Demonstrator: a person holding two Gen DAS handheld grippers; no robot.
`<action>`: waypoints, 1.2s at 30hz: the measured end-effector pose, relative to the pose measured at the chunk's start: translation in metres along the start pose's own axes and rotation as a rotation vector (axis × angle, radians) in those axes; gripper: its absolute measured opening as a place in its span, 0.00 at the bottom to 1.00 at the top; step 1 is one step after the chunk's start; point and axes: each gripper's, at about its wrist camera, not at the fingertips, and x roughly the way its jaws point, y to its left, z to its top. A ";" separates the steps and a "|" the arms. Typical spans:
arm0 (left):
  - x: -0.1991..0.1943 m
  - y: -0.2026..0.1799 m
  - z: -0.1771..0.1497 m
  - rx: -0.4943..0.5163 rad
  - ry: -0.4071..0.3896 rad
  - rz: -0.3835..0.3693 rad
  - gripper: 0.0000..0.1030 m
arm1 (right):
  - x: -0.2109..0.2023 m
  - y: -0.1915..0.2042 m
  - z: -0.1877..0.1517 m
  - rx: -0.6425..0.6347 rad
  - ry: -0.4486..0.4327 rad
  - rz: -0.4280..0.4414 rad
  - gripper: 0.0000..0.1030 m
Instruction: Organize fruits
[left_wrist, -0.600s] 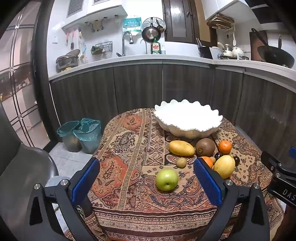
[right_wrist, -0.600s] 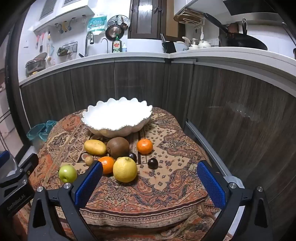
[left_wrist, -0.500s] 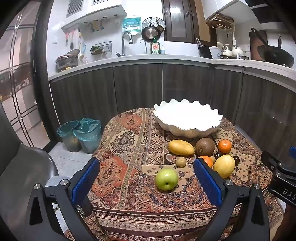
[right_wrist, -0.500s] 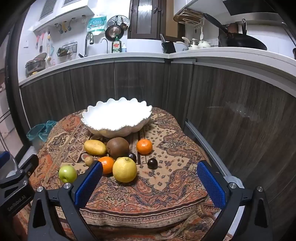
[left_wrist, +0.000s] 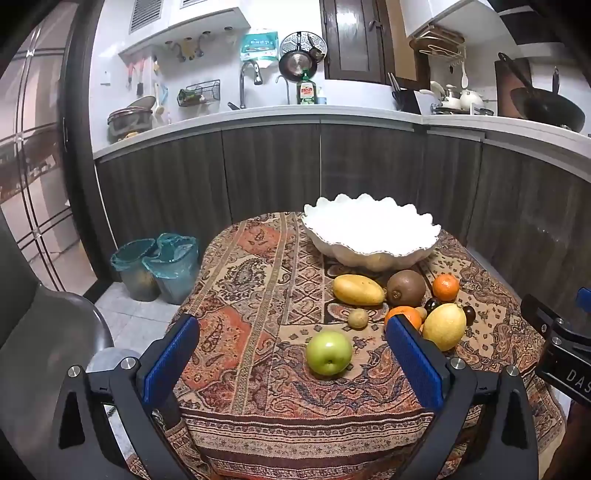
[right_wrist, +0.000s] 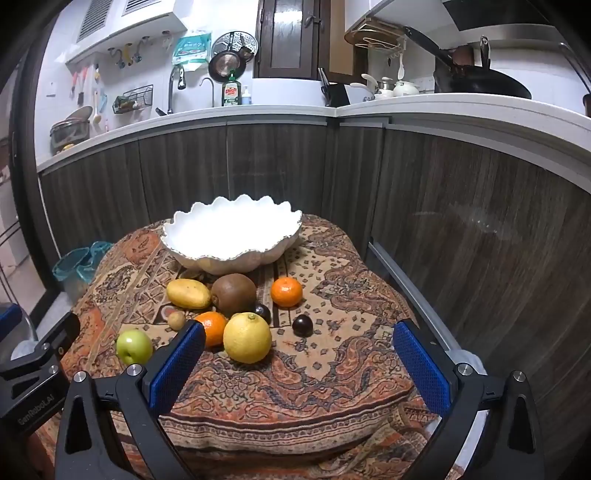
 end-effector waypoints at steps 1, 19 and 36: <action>0.000 0.000 0.000 0.001 0.001 0.001 1.00 | 0.000 0.000 0.000 0.000 0.000 0.000 1.00; 0.002 0.001 -0.001 -0.011 0.005 0.000 1.00 | -0.002 0.001 -0.001 -0.002 -0.008 -0.002 1.00; 0.002 0.001 -0.002 -0.006 0.012 -0.005 1.00 | 0.000 0.002 -0.001 -0.003 -0.003 -0.003 1.00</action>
